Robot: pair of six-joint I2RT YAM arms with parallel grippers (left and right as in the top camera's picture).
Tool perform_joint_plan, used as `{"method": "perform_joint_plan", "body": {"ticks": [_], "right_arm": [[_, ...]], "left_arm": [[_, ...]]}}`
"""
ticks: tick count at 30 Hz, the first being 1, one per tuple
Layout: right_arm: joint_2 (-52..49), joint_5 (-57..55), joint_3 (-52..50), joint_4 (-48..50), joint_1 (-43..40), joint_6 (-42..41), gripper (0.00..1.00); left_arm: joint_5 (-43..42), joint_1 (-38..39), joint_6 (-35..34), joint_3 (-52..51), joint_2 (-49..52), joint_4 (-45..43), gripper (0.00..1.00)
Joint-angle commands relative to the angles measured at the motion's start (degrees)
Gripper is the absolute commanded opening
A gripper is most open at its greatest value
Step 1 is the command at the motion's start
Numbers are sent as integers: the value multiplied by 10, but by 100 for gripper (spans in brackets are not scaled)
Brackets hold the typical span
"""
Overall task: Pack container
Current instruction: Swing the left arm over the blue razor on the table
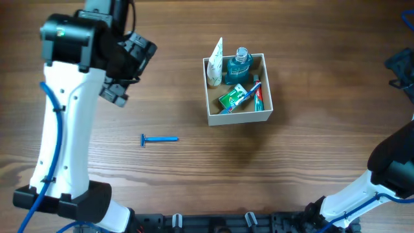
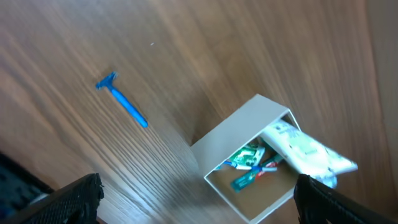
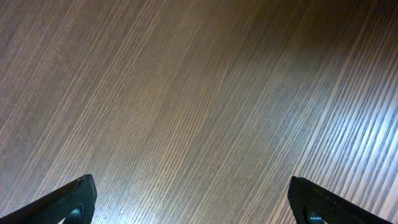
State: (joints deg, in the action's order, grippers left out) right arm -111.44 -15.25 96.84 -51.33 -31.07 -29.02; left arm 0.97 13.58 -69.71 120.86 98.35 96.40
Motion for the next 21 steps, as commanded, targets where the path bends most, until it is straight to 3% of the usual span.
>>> {"method": "perform_joint_plan", "body": {"ticks": [1,13,21], "right_arm": [[3,3,-2,2,-1,5,100],[3,3,-2,2,-1,5,100],[3,3,-2,2,-1,5,100]], "left_arm": [[35,15,-129,-30,-14,1,100],[47,15,-302,-228,-121,1,100],[29,19,-280,-281,-156,1,100]]}}
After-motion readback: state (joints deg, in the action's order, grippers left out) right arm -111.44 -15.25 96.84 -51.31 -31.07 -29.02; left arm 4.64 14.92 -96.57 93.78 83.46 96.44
